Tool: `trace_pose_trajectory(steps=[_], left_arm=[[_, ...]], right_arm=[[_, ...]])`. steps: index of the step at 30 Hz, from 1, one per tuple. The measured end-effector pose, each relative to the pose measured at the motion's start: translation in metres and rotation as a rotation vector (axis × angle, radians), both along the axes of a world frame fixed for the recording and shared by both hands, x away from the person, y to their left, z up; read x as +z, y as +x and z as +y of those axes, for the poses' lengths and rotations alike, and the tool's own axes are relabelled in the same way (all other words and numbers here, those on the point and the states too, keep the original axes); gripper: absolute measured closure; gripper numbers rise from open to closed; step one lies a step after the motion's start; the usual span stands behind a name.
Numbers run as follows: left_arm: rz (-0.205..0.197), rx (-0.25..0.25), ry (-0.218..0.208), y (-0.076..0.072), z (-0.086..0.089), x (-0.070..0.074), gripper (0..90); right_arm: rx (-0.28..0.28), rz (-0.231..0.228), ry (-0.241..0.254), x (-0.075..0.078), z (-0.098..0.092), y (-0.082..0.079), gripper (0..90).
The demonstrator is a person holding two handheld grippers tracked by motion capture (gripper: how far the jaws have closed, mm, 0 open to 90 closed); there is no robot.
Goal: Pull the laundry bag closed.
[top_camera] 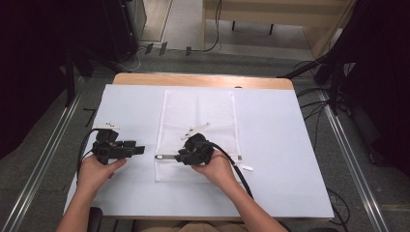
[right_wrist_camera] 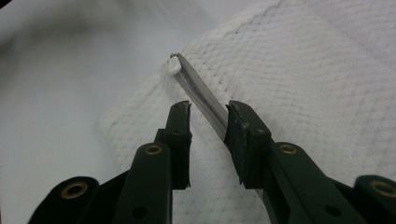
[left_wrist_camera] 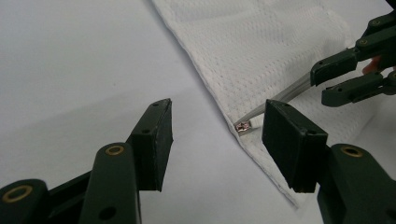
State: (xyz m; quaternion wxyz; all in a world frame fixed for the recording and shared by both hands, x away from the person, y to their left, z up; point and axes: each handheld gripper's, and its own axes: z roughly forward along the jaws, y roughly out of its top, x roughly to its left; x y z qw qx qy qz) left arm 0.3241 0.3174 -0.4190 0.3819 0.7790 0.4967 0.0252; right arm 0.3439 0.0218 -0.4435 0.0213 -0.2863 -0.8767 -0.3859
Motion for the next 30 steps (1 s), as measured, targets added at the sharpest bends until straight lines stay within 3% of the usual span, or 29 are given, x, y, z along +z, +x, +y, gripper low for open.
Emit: trace_pose_trajectory(steps=[19, 30], left_arm=[[-0.002, -0.002, 0.001, 0.0, 0.001, 0.0, 43.5], [-0.005, -0.001, 0.003, 0.0, 0.001, 0.0, 43.5]], right_arm=[[0.054, 0.023, -0.011, -0.009, 0.036, -0.003, 70.6], [0.039, 0.058, -0.015, -0.016, 0.05, 0.0, 72.6]])
